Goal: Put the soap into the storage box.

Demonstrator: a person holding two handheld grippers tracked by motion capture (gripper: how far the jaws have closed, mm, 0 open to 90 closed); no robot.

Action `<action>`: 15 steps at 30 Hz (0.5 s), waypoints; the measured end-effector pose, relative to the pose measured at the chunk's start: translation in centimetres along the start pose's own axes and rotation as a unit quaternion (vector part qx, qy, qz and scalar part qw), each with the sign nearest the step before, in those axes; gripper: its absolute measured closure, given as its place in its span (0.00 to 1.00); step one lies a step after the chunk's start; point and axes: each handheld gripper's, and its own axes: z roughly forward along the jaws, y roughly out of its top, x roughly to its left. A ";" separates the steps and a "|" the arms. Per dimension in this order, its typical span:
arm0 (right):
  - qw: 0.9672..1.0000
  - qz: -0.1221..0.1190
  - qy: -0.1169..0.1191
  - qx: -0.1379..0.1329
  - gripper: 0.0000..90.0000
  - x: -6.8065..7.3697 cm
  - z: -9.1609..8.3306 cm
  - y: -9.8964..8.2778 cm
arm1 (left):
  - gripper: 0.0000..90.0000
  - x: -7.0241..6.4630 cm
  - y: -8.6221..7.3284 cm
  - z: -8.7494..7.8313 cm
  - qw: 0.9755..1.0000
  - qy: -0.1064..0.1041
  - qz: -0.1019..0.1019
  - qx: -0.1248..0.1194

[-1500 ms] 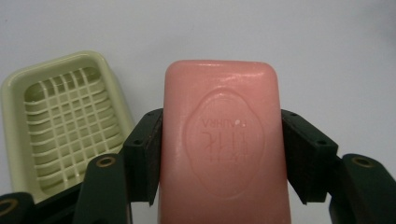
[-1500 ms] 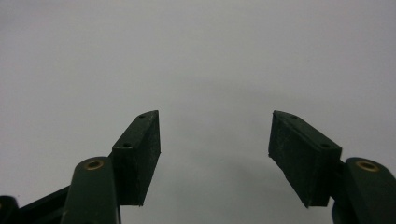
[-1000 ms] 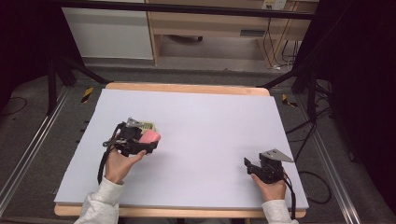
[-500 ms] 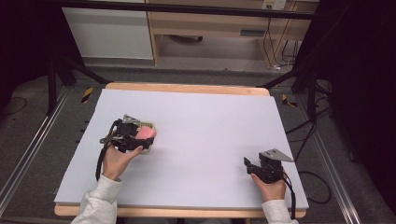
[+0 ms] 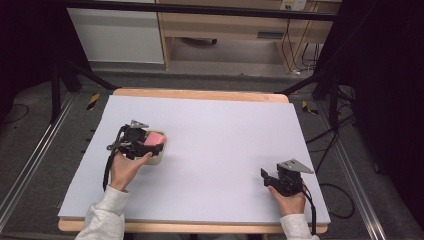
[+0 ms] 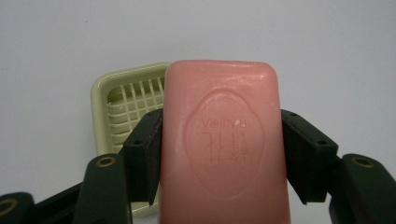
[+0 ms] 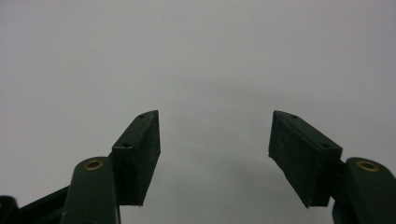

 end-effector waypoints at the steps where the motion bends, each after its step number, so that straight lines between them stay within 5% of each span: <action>1: 1.000 0.000 0.000 0.000 0.38 0.0 0.0 0.0 | 0.41 0.2 0.0 0.1 1.000 0.003 -0.002 -0.001; 15: 1.000 0.000 -0.001 0.001 0.38 0.0 0.1 0.0 | 0.41 1.9 0.1 1.3 1.000 0.020 -0.017 0.010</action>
